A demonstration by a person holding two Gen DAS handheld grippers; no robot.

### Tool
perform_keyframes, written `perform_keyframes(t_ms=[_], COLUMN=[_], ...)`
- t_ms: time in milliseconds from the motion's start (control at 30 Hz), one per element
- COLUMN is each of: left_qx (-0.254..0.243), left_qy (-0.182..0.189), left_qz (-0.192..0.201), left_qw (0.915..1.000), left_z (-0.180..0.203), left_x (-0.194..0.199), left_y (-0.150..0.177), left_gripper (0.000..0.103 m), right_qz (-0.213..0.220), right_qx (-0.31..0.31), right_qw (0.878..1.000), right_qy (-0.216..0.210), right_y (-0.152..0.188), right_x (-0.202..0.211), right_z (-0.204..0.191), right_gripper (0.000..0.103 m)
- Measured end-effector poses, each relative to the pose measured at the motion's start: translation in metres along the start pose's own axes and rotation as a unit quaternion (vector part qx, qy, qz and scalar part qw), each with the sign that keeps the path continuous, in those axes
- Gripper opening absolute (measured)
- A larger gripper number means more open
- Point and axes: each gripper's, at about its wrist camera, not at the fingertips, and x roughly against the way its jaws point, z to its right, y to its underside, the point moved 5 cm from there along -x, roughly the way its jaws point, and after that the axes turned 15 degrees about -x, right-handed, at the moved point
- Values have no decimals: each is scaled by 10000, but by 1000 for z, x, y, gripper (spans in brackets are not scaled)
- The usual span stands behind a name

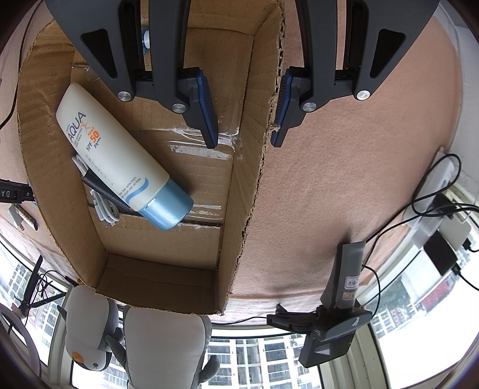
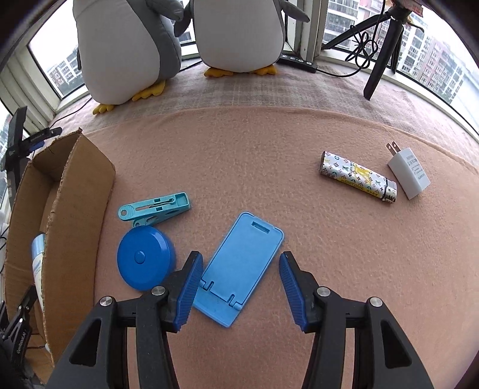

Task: Organize rigid objects
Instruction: 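Move the right gripper to the blue phone stand and grasp it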

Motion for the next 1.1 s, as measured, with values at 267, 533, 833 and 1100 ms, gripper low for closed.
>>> perform_keyframes(t_ms=[267, 533, 833, 1100], left_qx=[12, 14, 55, 70], left_qy=[12, 8, 30, 48], left_qz=[-4, 4, 18, 22], left_qw=[10000, 10000, 10000, 10000], left_z=[2, 1, -1, -2], left_x=[0, 0, 0, 0], left_y=[0, 1, 2, 2], left_gripper=[34, 34, 34, 34], right_qz=[-22, -65, -70, -59], right_qx=[394, 590, 750, 652], right_qw=[9991, 9982, 9971, 9977], right_qy=[173, 25, -57, -174], right_y=[5, 6, 0, 2], right_x=[1, 2, 3, 7], right_z=[7, 26, 23, 23], right_gripper=[49, 49, 33, 33])
